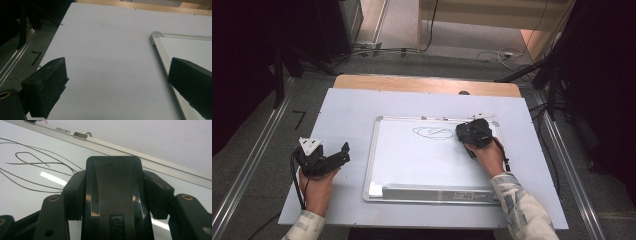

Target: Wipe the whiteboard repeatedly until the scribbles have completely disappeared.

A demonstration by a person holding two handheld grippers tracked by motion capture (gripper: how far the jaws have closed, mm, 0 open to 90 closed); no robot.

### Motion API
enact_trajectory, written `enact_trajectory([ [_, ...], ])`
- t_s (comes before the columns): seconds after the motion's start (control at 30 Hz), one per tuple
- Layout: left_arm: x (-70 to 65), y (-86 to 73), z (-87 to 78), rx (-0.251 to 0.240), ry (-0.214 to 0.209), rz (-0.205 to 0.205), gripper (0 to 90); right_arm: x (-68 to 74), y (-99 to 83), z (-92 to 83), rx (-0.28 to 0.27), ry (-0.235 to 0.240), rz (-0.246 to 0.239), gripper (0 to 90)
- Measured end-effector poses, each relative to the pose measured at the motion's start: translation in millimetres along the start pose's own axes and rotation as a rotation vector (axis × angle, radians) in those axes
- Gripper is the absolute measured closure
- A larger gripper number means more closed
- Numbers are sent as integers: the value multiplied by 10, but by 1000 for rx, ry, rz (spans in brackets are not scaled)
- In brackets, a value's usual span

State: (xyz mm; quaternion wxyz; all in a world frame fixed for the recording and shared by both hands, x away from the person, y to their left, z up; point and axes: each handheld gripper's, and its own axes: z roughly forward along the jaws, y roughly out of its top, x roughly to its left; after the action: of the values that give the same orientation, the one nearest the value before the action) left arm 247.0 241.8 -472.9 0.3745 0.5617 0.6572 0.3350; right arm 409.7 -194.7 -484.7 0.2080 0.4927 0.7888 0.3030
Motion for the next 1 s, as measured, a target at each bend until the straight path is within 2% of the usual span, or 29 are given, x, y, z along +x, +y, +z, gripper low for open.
enact_trajectory([
  [0.13,-4,1,0,1,-2,2,30,81,19,18,-1,7,-2,388],
  [0.63,-2,4,-1,-4,-6,-2,30,415,118,103,2,34,-60,388],
  [1.0,1,7,-5,-5,-4,-1,30,552,174,155,3,46,-73,388],
])
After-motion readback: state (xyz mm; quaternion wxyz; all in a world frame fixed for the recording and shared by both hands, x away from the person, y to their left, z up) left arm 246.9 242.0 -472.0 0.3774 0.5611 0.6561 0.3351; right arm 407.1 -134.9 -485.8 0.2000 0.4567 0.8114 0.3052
